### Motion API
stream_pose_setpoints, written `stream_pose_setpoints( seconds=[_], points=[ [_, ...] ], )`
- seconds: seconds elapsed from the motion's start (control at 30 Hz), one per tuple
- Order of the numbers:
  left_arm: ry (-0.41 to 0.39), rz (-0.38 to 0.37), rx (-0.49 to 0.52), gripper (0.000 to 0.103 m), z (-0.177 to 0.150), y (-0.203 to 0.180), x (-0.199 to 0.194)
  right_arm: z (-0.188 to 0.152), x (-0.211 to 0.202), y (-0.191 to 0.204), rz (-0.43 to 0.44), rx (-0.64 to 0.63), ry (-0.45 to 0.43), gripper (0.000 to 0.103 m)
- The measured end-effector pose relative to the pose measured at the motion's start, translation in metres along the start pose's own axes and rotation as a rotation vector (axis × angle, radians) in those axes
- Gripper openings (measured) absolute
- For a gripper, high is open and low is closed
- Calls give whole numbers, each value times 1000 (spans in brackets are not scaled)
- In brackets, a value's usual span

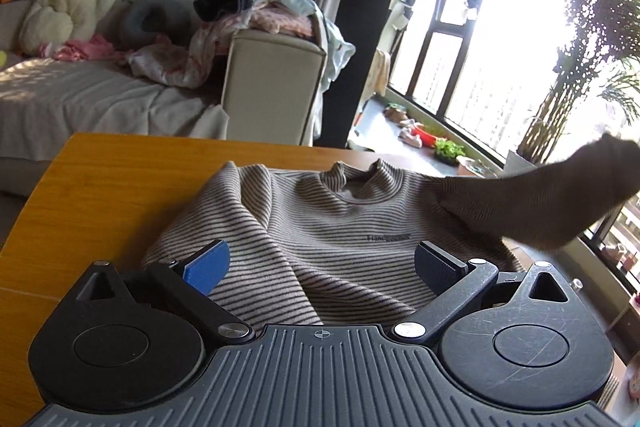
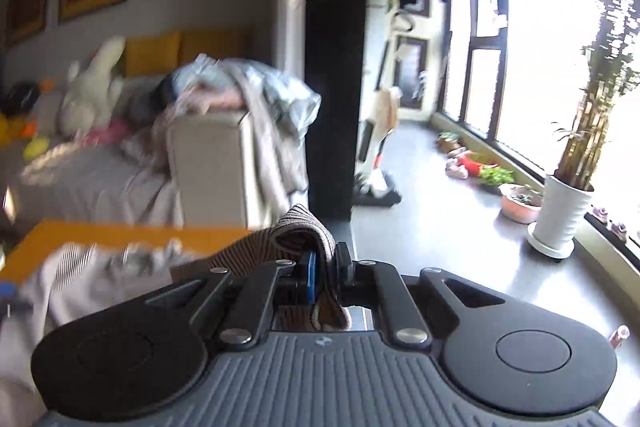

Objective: Fold clothes

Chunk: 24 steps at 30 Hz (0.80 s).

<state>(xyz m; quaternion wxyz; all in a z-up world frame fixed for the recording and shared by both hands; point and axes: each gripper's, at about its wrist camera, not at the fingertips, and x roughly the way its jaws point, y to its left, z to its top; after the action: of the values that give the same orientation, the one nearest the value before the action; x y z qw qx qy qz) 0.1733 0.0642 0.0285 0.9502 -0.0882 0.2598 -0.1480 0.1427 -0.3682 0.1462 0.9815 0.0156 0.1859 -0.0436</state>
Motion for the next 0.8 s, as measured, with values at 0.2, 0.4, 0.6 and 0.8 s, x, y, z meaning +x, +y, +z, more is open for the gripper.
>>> stream_pose_setpoints(
  seconds=[0.2, 0.4, 0.6, 0.8],
  points=[
    [3, -11, 7, 103, 3, 4, 0, 60, 24, 32, 95, 19, -71, 9],
    [34, -32, 18, 103, -1, 4, 3, 57, 67, 127, 299, -28, -8, 9],
    [49, -41, 4, 103, -6, 12, -4, 25, 108, 208, 460, -49, 99, 9],
    [71, -48, -10, 103, -11, 16, -5, -20, 138, 241, 514, -30, 205, 9]
  ],
)
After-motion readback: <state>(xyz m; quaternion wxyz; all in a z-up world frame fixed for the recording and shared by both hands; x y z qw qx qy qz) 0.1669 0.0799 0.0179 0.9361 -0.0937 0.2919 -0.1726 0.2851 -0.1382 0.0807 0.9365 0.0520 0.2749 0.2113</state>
